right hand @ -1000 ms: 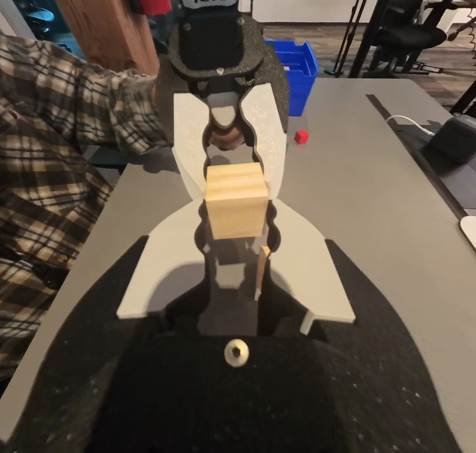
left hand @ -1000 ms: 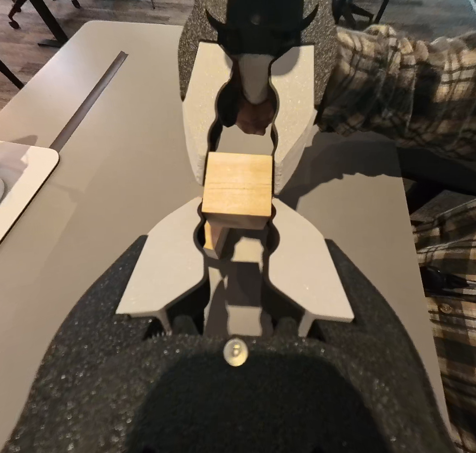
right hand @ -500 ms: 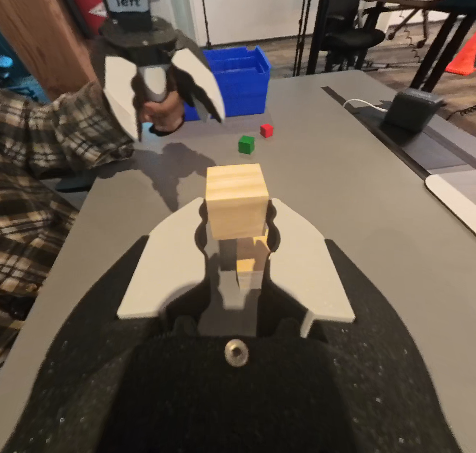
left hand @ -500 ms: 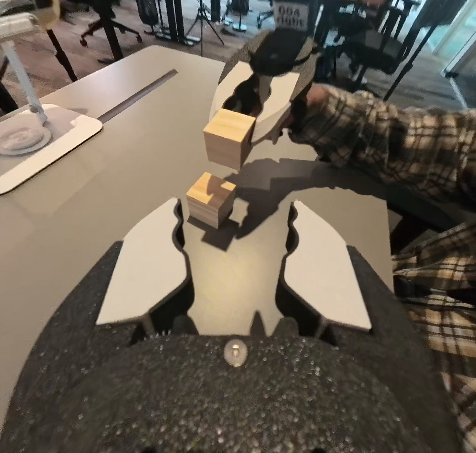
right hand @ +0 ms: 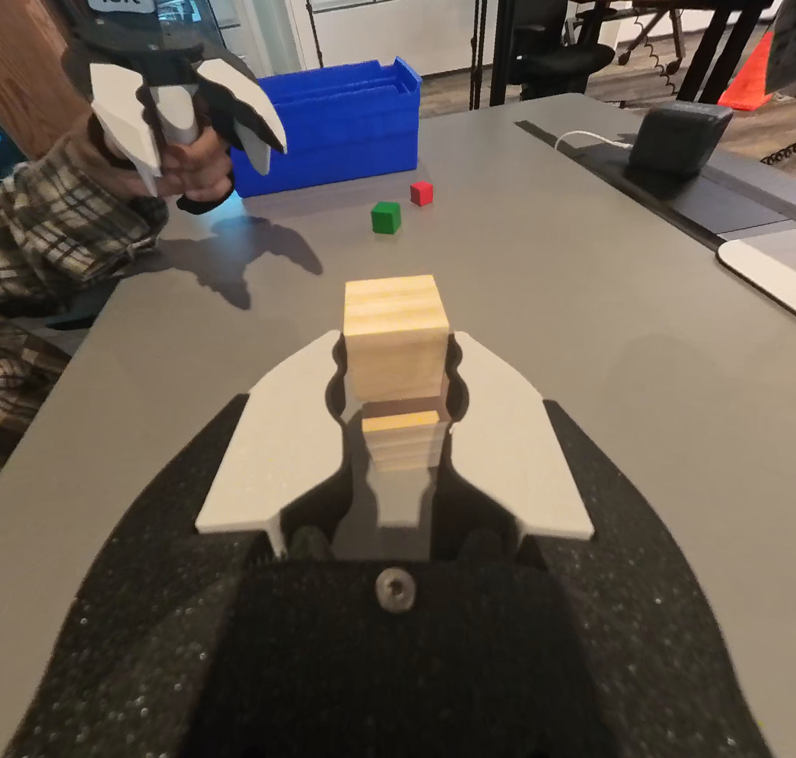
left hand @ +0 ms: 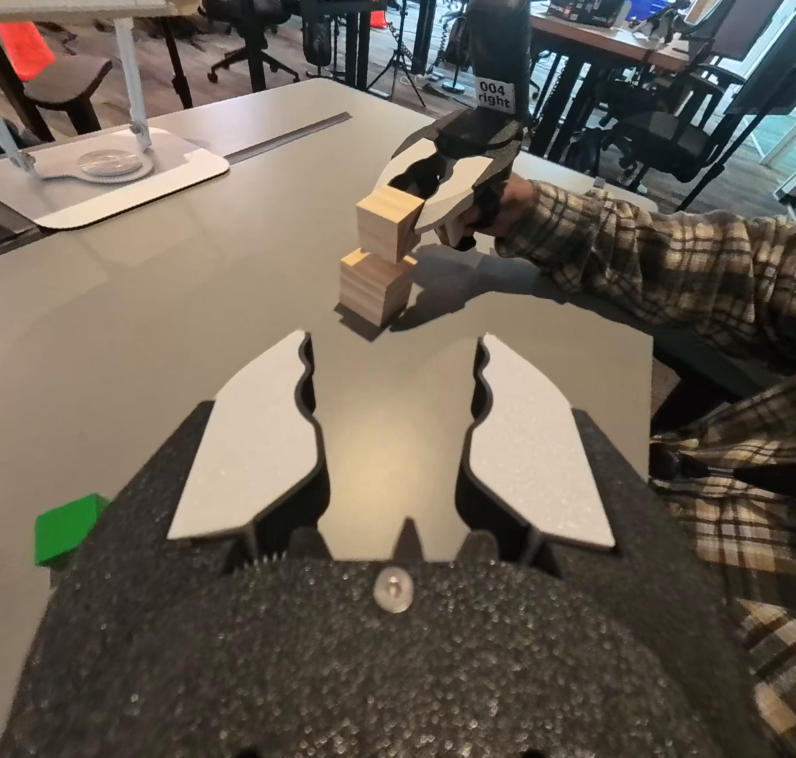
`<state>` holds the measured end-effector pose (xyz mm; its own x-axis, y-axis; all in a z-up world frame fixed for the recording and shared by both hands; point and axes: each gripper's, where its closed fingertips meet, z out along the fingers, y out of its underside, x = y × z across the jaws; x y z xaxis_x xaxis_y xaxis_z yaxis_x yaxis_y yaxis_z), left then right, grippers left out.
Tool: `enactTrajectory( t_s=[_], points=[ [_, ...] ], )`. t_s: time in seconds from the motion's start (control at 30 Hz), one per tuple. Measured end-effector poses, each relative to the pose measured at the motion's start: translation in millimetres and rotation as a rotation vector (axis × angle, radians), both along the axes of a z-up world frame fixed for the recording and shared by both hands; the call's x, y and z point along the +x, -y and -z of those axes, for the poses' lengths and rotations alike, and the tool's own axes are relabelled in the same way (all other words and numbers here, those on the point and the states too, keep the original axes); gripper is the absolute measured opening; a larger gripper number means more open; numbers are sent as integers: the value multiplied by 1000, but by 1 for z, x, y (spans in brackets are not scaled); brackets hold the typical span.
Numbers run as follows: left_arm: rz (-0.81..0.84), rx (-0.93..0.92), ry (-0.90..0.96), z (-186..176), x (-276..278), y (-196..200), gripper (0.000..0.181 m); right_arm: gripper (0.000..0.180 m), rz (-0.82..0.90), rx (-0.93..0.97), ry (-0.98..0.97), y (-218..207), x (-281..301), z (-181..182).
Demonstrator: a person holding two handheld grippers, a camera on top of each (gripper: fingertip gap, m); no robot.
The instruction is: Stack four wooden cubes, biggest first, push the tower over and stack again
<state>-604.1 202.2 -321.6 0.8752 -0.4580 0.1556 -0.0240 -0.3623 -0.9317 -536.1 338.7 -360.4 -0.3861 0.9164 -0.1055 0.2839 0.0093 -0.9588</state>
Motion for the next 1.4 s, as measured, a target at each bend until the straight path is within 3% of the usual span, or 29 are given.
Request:
enactTrajectory(
  t_s=[1.2,1.4],
  points=[
    [1,-10,1,11,-2,-1,69,44,-44,-18,34,-1,-2,18],
    [-70,-12,-29,8,-25,0,72,62,-22,-14,12,-5,-2,14]
  ],
)
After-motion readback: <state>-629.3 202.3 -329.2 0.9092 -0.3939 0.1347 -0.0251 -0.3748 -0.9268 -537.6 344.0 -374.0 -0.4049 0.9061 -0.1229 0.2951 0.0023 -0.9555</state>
